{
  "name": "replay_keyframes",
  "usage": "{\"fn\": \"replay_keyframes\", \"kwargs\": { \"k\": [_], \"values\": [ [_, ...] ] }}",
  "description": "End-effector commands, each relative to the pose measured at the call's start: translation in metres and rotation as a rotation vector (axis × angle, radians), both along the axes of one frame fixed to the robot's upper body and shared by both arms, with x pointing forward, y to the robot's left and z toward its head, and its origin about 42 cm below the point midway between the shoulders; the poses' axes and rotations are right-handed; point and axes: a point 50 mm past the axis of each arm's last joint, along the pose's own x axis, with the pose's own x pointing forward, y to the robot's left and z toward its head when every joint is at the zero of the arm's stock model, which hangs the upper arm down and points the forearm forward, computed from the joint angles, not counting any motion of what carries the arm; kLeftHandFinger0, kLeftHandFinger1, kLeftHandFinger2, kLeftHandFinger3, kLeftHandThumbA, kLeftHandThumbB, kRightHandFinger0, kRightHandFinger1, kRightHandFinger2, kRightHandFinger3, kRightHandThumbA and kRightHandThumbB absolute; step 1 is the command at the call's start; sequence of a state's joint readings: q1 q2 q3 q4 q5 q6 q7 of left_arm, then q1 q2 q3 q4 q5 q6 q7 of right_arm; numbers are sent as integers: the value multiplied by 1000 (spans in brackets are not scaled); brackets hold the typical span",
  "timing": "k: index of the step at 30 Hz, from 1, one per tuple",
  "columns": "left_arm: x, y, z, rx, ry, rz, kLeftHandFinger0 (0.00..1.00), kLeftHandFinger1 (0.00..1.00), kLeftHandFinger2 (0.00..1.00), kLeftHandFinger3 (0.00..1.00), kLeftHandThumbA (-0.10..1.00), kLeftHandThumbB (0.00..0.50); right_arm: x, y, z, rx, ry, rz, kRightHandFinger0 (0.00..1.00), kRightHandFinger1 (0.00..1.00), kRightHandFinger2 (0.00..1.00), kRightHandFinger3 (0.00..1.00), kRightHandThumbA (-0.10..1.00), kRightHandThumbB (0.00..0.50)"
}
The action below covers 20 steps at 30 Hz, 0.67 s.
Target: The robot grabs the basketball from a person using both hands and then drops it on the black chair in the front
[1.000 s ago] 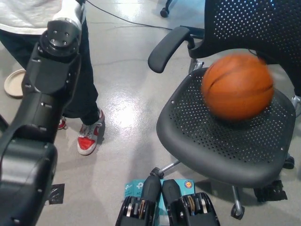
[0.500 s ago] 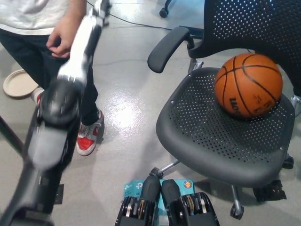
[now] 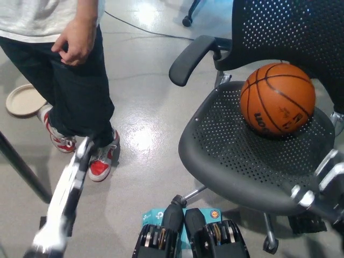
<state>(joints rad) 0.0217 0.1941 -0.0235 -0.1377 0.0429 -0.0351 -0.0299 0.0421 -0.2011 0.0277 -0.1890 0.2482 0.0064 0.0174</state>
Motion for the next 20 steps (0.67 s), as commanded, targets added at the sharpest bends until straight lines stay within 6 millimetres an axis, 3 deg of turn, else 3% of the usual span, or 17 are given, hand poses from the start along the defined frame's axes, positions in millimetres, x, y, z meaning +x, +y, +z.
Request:
{"fn": "replay_keyframes", "kwargs": {
  "k": [1,6,10,13,20],
  "values": [
    [-18,19,-7,-5,-137,16,1000,1000,1000,1000,1000,135,-4,13,-19,-40,-116,14,1000,1000,1000,1000,1000,197],
    [-32,24,-48,0,-47,64,1000,1000,1000,1000,1000,181,-13,16,-69,-1,12,-27,1000,1000,1000,1000,1000,194],
    [-43,28,-75,8,28,85,1000,1000,1000,1000,1000,150,-21,12,-104,-8,84,-37,1000,1000,1000,1000,1000,165],
    [-43,32,-88,22,60,96,1000,1000,1000,1000,1000,143,-23,6,-115,-30,104,-46,1000,1000,1000,1000,1000,221],
    [-39,34,-101,19,67,107,1000,1000,1000,1000,1000,109,-25,6,-124,-39,129,-26,1000,1000,1000,1000,1000,190]
  ]
}}
